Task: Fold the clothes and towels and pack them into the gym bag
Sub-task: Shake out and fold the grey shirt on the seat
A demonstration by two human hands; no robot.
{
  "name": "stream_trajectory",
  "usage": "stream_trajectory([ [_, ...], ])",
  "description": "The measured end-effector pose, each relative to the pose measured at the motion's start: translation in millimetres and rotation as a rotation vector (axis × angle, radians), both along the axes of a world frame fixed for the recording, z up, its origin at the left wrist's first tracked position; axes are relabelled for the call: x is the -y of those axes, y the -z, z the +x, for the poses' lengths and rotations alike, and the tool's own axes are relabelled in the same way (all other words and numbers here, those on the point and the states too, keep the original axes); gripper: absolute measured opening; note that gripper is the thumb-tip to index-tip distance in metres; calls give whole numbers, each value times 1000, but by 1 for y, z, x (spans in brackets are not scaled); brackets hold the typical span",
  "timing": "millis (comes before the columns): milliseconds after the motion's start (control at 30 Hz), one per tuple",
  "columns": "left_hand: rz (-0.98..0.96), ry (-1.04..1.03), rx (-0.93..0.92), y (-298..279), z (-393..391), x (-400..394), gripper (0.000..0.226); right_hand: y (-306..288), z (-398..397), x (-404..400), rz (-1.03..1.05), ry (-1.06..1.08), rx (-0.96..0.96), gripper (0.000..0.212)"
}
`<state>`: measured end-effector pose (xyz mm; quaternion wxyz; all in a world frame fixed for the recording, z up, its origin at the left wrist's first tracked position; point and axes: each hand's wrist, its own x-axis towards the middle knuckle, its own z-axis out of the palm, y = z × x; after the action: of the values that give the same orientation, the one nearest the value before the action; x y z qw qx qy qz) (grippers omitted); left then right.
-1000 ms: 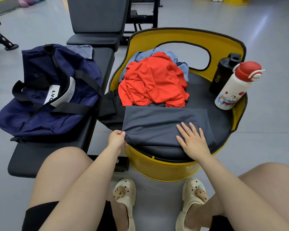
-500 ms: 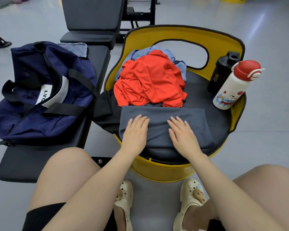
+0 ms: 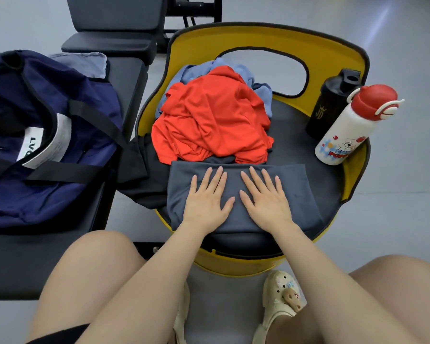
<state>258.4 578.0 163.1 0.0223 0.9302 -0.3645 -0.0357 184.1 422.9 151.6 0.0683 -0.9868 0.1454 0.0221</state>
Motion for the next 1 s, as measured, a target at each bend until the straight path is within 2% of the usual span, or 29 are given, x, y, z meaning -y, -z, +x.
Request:
stream_trajectory([
  [233, 5, 39, -22, 1, -9, 14, 70, 0, -19, 22, -19, 71, 12, 74],
  [367, -23, -50, -27, 1, -4, 8, 61, -3, -30, 46, 15, 191, 9, 58],
  [633, -94, -130, -104, 2, 1, -8, 59, -3, -36, 61, 56, 288, -5, 63],
  [1000, 79, -100, -264, -13, 9, -5, 59, -15, -29, 56, 18, 321, -129, 64],
])
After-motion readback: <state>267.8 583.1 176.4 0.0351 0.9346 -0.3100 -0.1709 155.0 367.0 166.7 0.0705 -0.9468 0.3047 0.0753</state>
